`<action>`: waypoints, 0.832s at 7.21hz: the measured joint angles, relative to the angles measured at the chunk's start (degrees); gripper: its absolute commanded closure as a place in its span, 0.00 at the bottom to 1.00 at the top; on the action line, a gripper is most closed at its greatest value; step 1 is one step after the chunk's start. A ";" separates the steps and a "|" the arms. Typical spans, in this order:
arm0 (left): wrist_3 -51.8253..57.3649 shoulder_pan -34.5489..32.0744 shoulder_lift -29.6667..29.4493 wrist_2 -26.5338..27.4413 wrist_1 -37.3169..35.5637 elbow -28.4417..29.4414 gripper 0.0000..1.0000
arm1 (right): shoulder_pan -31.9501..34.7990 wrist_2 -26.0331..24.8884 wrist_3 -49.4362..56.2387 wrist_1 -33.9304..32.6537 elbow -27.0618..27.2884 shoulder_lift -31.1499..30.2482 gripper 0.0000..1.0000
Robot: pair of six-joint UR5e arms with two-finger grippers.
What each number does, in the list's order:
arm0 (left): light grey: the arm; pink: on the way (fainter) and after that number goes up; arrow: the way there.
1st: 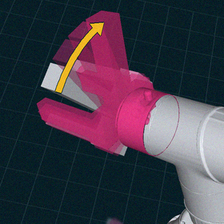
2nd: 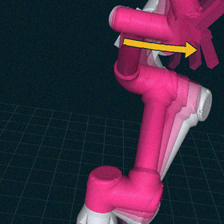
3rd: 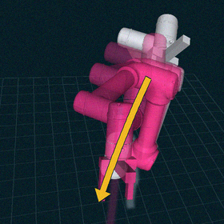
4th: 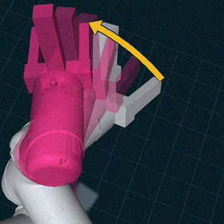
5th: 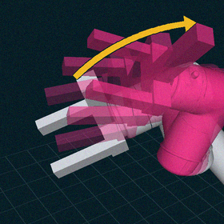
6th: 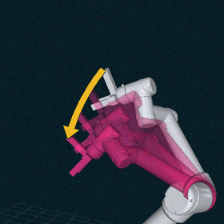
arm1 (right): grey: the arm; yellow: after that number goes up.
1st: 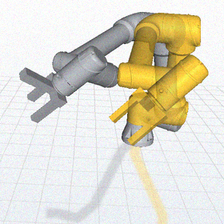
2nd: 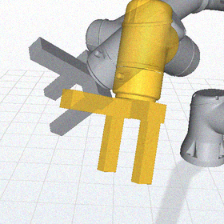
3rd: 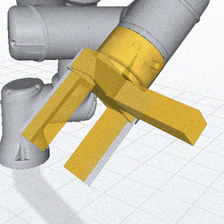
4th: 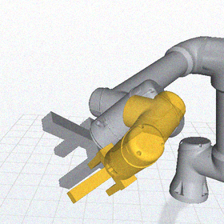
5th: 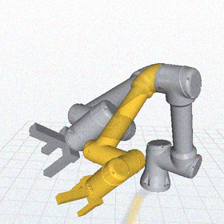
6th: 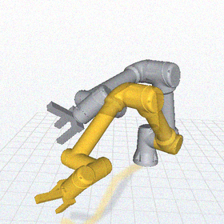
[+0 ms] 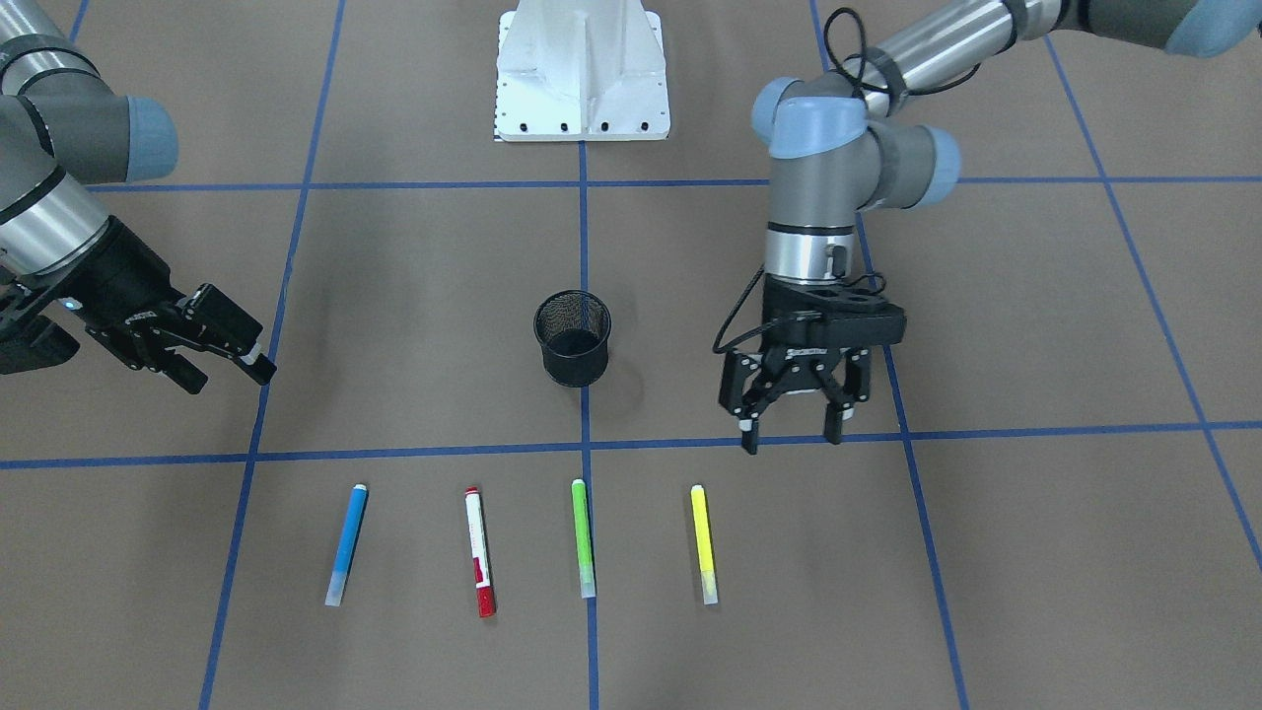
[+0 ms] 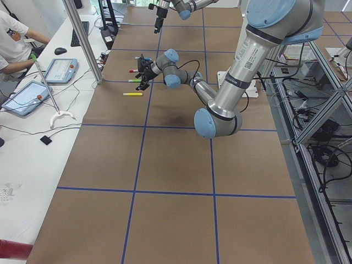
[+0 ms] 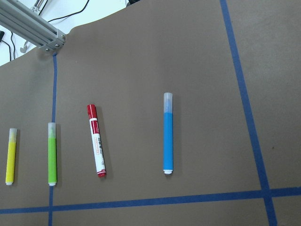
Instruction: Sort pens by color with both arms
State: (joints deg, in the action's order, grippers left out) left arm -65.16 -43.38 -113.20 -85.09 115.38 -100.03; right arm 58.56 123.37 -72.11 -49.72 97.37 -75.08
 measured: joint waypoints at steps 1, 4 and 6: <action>8.30 -4.88 6.20 -7.79 -1.16 -3.91 0.00 | 1.75 0.26 2.19 -0.25 -1.02 -0.56 0.01; 33.62 -17.62 21.09 -24.62 -3.35 -6.29 0.00 | 7.43 0.60 24.25 -10.45 -1.48 -4.62 0.01; 42.76 -24.18 23.85 -37.35 -12.22 -6.58 0.00 | 10.32 2.47 40.14 -16.37 -1.18 -9.13 0.01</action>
State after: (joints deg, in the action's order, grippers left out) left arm -22.40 -67.57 -89.35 -122.44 103.15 -106.61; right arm 68.88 125.83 -31.96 -66.09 96.19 -84.22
